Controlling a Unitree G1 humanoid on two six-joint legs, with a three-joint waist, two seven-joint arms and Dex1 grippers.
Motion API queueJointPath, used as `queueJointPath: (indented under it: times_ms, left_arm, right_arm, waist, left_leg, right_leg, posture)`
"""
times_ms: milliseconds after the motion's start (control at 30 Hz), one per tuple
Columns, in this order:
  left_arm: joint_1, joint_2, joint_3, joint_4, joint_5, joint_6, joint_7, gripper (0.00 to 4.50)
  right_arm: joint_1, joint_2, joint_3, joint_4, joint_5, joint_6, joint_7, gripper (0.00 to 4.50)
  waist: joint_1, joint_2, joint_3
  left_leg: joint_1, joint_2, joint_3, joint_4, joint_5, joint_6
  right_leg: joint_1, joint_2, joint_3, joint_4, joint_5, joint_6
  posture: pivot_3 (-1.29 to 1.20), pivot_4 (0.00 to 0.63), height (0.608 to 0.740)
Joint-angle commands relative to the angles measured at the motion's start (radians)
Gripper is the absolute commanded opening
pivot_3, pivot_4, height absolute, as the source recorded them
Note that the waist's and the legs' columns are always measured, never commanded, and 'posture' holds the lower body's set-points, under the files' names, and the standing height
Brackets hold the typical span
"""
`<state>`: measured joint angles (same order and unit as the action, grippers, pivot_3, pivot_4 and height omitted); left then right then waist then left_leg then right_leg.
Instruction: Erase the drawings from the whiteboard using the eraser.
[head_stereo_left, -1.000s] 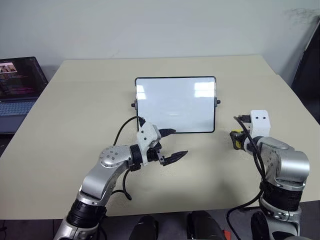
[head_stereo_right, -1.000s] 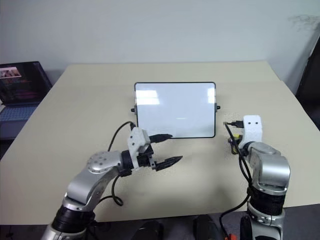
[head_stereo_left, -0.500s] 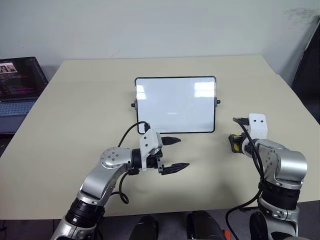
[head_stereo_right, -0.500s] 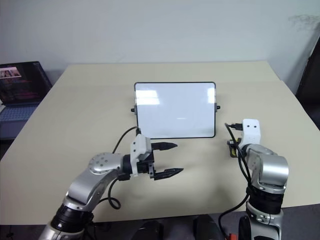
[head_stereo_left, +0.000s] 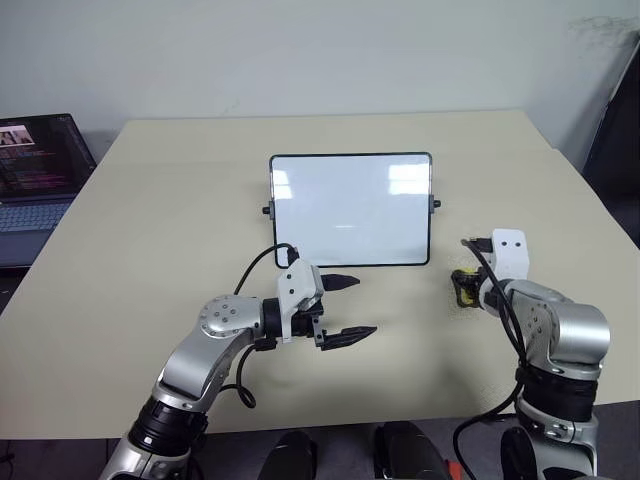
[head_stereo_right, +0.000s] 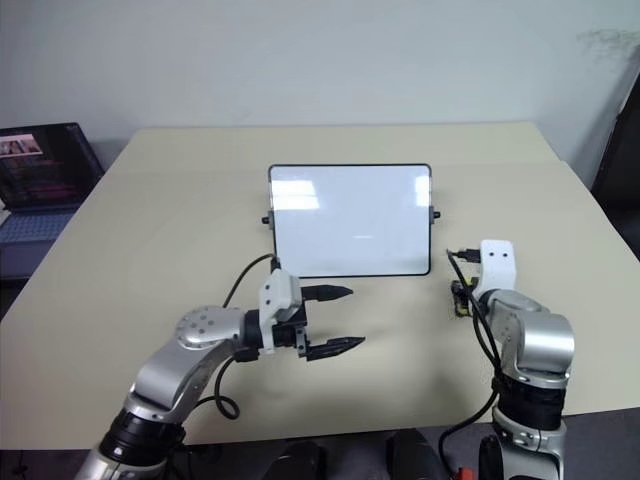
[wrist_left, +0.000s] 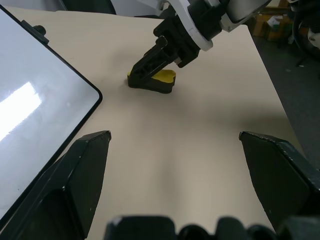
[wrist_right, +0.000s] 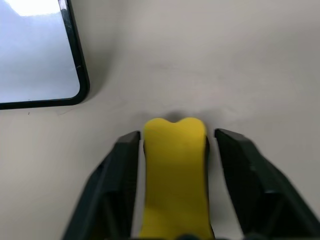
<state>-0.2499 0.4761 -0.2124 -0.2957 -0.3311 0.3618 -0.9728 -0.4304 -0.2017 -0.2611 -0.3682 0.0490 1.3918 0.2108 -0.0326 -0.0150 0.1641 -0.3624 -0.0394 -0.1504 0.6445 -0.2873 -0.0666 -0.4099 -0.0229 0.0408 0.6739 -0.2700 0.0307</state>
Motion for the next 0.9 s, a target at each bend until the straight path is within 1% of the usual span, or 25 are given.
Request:
queueJointPath:
  times_ms: [33,100,133,400,533,600,700,767,833,900]
  left_arm:
    - [-0.016,0.001,-0.001,-0.006,-0.003,-0.02,-0.001,4.5]
    - [-0.018,0.002,-0.002,-0.005,-0.002,-0.02,-0.002,4.5]
    - [-0.019,0.003,-0.002,-0.004,-0.002,-0.021,-0.002,4.5]
    - [-0.011,0.013,0.012,-0.02,-0.003,-0.009,0.01,4.5]
    - [-0.013,0.018,0.08,-0.06,-0.036,0.036,0.067,4.5]
    - [-0.019,0.025,0.152,-0.083,-0.04,0.081,0.142,4.5]
    - [0.007,0.022,0.242,-0.094,0.053,0.087,0.316,4.5]
    - [0.047,0.0,0.286,-0.098,0.102,0.08,0.42,4.5]
    - [0.108,-0.018,0.322,-0.11,0.143,0.061,0.497,4.5]
    - [0.203,-0.066,0.341,-0.148,0.186,0.037,0.587,4.5]
  right_arm:
    - [-0.017,-0.04,0.01,0.036,0.008,-0.077,-0.004,3.69]
    - [-0.024,-0.053,0.018,0.065,0.015,-0.103,-0.004,4.39]
    - [-0.027,-0.057,0.022,0.075,0.018,-0.112,-0.005,4.48]
    - [-0.052,-0.068,0.012,0.079,0.042,-0.114,-0.011,4.48]
    - [-0.085,-0.084,-0.027,0.007,0.047,-0.102,-0.033,4.48]
    - [-0.108,-0.096,-0.064,-0.057,0.051,-0.084,-0.047,4.48]
    - [-0.099,-0.103,-0.117,-0.16,0.05,-0.108,-0.071,4.48]
    - [-0.036,-0.122,-0.112,-0.21,0.038,-0.2,-0.071,4.48]
    - [0.044,-0.112,-0.123,-0.255,0.024,-0.306,-0.088,4.48]
    - [0.181,-0.09,-0.134,-0.297,0.018,-0.501,-0.08,4.48]
  waist:
    - [0.0,0.0,0.0]
    - [0.0,0.0,0.0]
    - [0.0,0.0,0.0]
    - [-0.001,0.0,0.0]
    - [-0.001,0.001,0.0]
    - [-0.001,0.001,0.0]
    - [0.001,0.001,0.001]
    - [0.001,0.001,0.0]
    - [0.002,0.0,0.0]
    - [0.003,0.0,0.0]
  left_leg:
    - [0.0,0.0,0.0,0.0,0.0,0.0]
    - [0.0,0.0,0.0,0.0,0.0,0.0]
    - [0.0,0.0,0.0,0.0,0.0,0.0]
    - [0.0,0.0,0.0,0.0,0.0,0.0]
    - [0.0,0.0,0.0,0.0,0.0,0.0]
    - [0.0,0.0,0.0,0.0,0.0,0.0]
    - [0.0,0.0,-0.001,0.0,0.0,0.0]
    - [0.0,0.0,-0.001,0.0,0.0,0.0]
    - [0.0,0.0,-0.001,-0.001,0.0,0.0]
    - [-0.001,0.0,0.0,-0.001,0.0,0.0]
  right_leg:
    - [0.0,0.0,0.0,0.0,0.0,0.0]
    - [0.0,0.0,0.0,0.0,0.0,0.0]
    - [0.0,0.0,0.0,0.0,0.0,0.0]
    - [0.0,0.0,0.0,0.0,0.0,0.0]
    - [0.0,0.0,0.0,0.0,0.0,0.0]
    - [0.0,0.0,0.0,0.0,0.0,0.0]
    - [0.0,0.0,0.0,0.0,0.0,0.0]
    - [0.0,0.0,0.0,-0.001,0.0,0.0]
    - [0.0,0.0,0.0,-0.002,0.0,0.001]
    - [0.0,-0.001,0.001,-0.003,-0.001,0.001]
  posture:
    - [0.0,0.15,0.74]
    - [0.0,0.15,0.74]
    - [0.0,0.15,0.74]
    - [0.0,0.15,0.74]
    - [0.0,0.15,0.74]
    - [0.0,0.15,0.74]
    - [0.0,0.15,0.74]
    - [0.0,0.15,0.74]
    - [0.0,0.15,0.74]
    - [0.0,0.15,0.74]
